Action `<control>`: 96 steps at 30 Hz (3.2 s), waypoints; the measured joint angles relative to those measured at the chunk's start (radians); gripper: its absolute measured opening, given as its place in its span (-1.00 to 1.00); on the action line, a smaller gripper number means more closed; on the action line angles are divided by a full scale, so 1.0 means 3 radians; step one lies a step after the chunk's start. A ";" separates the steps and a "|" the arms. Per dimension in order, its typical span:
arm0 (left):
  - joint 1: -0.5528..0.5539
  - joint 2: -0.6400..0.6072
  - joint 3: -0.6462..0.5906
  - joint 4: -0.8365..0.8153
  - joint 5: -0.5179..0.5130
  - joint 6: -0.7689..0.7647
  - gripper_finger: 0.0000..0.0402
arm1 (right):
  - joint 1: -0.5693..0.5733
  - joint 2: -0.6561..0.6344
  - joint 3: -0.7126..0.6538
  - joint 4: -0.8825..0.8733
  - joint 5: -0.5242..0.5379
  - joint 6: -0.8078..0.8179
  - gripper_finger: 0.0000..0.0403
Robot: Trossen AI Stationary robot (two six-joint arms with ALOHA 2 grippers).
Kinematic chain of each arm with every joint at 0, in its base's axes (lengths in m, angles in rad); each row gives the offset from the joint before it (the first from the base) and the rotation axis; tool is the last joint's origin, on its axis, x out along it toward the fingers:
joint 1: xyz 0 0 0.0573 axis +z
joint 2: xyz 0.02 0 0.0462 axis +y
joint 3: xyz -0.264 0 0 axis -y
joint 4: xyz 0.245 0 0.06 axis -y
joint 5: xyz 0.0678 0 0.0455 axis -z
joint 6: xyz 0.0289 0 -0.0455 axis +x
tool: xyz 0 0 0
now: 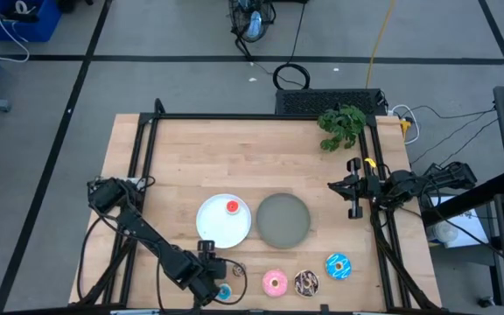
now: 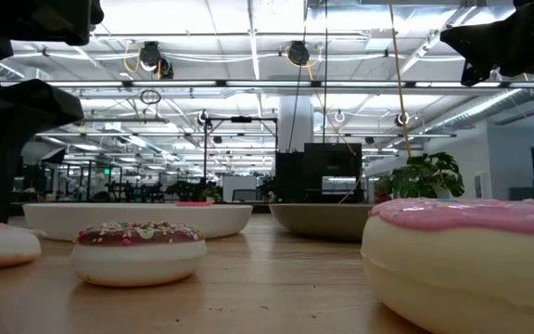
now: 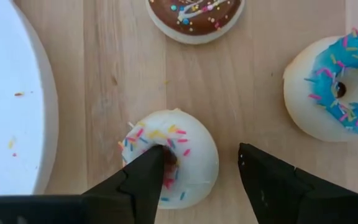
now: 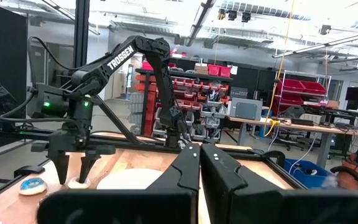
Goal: Pick & Place donuts
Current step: Put the small white donut on the white plate
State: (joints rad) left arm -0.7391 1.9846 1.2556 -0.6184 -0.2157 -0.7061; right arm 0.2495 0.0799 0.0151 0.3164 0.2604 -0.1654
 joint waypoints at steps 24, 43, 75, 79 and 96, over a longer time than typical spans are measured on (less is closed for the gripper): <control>0.0035 0.0000 0.1340 -0.1561 0.0091 0.0635 -0.95 | 0.0000 0.0000 0.0000 0.0002 -0.0001 0.0003 -0.98; -0.0090 -0.0373 0.2484 -0.3191 -0.0380 0.0400 -0.97 | 0.0001 -0.0001 0.0000 0.0026 -0.0001 0.0076 -0.98; 0.1166 -0.0440 0.0853 -0.1840 -0.0055 0.1485 -0.93 | 0.0001 -0.0001 -0.0001 0.0024 -0.0001 0.0154 -0.98; 0.1349 -0.0440 0.0428 -0.1509 -0.0041 0.1560 -0.93 | -0.0001 -0.0001 -0.0001 0.0017 -0.0001 0.0150 -0.98; 0.1669 -0.0441 -0.0329 -0.0812 0.0116 0.1308 -0.91 | -0.0001 -0.0001 0.0000 0.0017 0.0000 0.0161 -0.98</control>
State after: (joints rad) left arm -0.2383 1.8523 1.1568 -0.8620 -0.1810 -0.3136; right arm 0.2493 0.0795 0.0150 0.3214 0.2603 -0.1170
